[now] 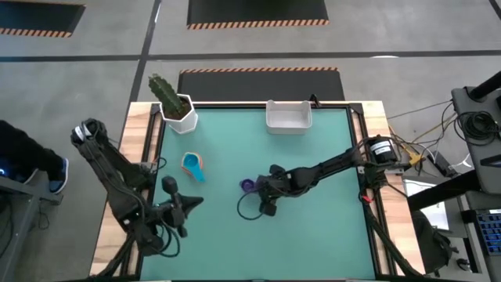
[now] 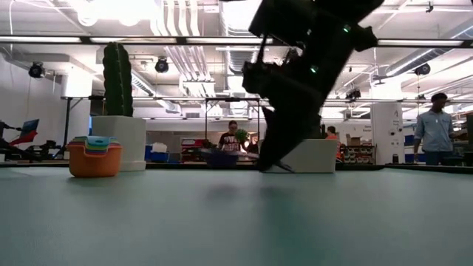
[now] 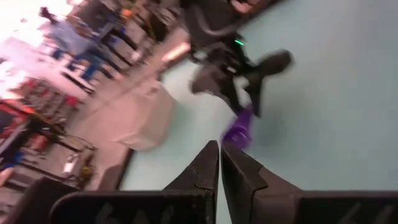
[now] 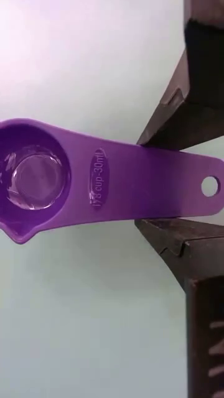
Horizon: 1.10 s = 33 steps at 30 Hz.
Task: Nest measuring cups in basket
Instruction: Stack the purple measuring cup on top of the light blue measuring cup
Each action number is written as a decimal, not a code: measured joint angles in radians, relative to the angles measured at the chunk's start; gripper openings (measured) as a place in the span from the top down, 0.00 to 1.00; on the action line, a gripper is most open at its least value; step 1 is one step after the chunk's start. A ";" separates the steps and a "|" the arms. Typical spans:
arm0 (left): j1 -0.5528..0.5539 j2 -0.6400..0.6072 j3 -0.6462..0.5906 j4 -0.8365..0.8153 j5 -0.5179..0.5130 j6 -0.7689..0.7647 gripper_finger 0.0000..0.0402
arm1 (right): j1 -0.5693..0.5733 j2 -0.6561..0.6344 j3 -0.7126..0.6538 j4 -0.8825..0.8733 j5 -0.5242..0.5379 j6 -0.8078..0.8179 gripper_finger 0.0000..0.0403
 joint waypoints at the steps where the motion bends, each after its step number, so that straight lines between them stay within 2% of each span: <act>1: -0.005 -0.018 0.000 -0.008 -0.025 -0.003 1.00 | -0.002 0.000 0.013 0.002 -0.001 0.005 0.63; 12: -0.010 -0.143 0.000 -0.102 -0.145 -0.027 1.00 | -0.055 0.069 0.235 0.037 -0.004 -0.001 0.64; 19: -0.010 -0.136 -0.001 -0.183 -0.148 -0.111 1.00 | -0.093 0.201 0.450 0.018 -0.042 0.002 0.64; 33: -0.010 -0.121 -0.003 -0.194 -0.149 -0.120 1.00 | -0.156 0.463 0.877 -0.063 -0.067 -0.009 0.64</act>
